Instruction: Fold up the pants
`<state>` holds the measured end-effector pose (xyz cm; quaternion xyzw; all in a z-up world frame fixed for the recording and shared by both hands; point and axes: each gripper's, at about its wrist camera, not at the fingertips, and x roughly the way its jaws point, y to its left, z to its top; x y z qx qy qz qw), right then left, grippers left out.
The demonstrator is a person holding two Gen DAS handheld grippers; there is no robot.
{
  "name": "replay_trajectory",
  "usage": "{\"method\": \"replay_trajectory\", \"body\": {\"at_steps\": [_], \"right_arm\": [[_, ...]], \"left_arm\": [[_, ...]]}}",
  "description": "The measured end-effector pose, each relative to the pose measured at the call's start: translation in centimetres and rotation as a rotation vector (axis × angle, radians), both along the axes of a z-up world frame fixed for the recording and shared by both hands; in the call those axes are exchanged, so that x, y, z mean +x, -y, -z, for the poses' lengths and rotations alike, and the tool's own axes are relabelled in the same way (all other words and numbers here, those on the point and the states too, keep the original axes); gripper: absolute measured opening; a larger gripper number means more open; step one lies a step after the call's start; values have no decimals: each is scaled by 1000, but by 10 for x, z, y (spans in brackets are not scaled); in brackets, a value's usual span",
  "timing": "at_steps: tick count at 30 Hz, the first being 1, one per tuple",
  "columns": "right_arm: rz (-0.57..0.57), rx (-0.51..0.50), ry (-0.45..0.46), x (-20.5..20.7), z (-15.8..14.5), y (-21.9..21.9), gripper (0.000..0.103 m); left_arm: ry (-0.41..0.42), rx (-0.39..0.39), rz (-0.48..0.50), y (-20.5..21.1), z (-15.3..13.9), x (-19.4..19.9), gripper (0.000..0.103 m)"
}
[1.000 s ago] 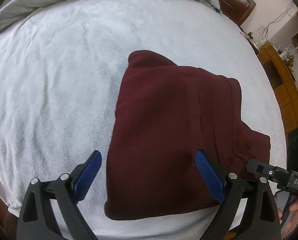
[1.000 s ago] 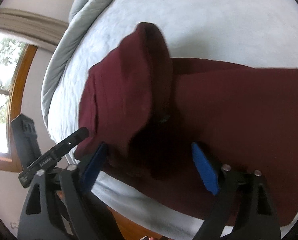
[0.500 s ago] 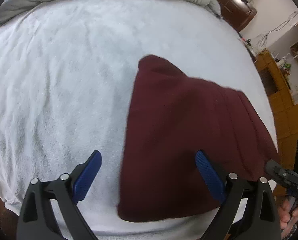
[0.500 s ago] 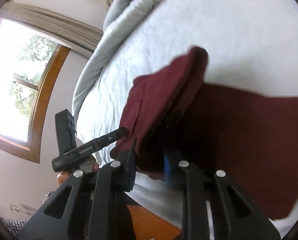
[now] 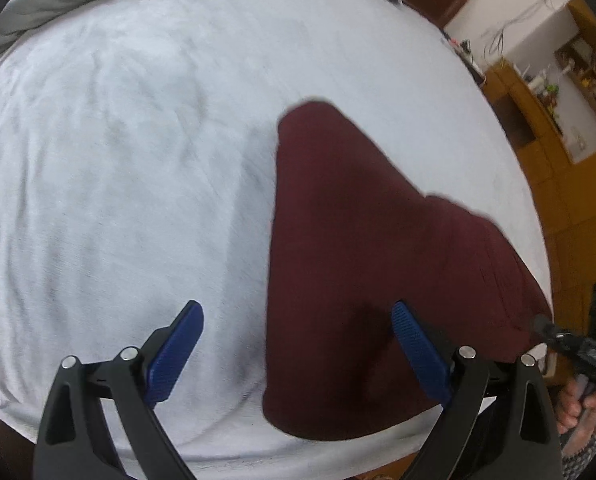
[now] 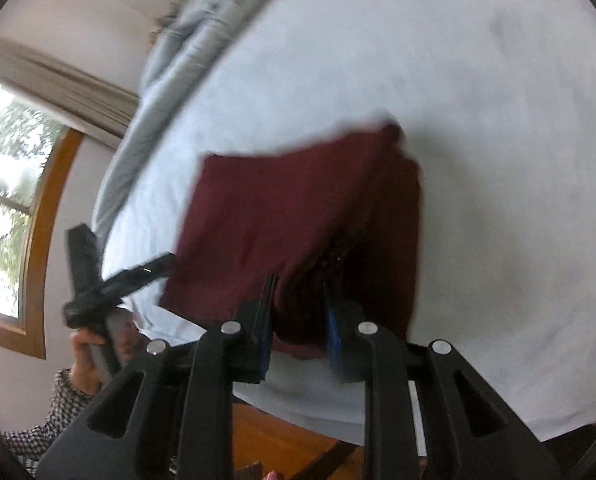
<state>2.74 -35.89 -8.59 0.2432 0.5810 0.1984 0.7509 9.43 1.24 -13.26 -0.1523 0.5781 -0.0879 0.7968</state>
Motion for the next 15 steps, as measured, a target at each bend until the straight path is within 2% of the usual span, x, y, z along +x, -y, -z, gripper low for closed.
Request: {"method": "replay_trajectory", "body": {"at_steps": [2, 3, 6, 9, 11, 15], "right_arm": [[-2, 7, -27, -2, 17, -3, 23], [-6, 5, -27, -2, 19, -6, 30], [-28, -47, -12, 4, 6, -10, 60], [-34, -58, 57, 15, -14, -1, 61], [-14, -57, 68, 31, -20, 2, 64], [30, -10, 35, 74, -5, 8, 65]], "left_arm": [[-21, 16, 5, 6, 7, 1, 95], [-27, 13, 4, 7, 10, -2, 95], [-30, 5, 9, 8, 10, -3, 95], [-19, 19, 22, 8, 6, -4, 95], [-9, 28, 33, 9, 3, -4, 95], [-7, 16, 33, 9, 2, -2, 95]]}}
